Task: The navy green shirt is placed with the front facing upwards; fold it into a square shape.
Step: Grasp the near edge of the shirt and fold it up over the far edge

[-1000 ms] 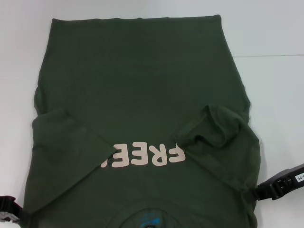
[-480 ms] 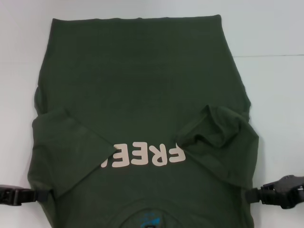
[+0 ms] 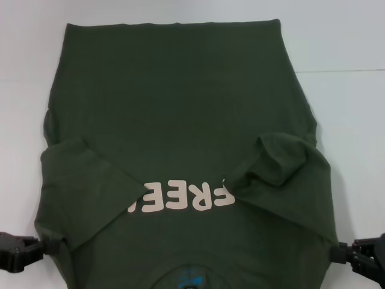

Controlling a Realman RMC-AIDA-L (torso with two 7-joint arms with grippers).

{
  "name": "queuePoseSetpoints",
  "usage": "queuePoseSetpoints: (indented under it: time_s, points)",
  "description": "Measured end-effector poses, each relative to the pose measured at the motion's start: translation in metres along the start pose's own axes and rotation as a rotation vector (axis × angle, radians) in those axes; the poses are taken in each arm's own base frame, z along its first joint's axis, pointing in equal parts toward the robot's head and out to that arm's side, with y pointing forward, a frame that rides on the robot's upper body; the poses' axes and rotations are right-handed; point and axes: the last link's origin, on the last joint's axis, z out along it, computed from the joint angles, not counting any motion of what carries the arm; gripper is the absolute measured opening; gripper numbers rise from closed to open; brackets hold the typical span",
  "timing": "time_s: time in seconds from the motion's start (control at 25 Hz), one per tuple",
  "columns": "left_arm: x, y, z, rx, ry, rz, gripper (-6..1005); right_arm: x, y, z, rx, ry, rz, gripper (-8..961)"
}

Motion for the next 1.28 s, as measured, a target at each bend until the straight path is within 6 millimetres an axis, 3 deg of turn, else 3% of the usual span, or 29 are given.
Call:
queuePoseSetpoints:
  time_s: [0.48, 0.76, 1.28]
  points:
    - [-0.021, 0.011, 0.001, -0.049, 0.048, 0.174, 25, 0.036, 0.006, -0.030, 0.155, -0.137, -0.002, 35]
    - [-0.029, 0.014, -0.015, -0.030, 0.152, 0.294, 25, 0.044, 0.010, -0.042, 0.206, -0.178, -0.015, 35]
    - [-0.043, 0.017, -0.025, -0.014, 0.155, 0.400, 24, 0.058, 0.027, -0.060, 0.248, -0.254, -0.078, 35]
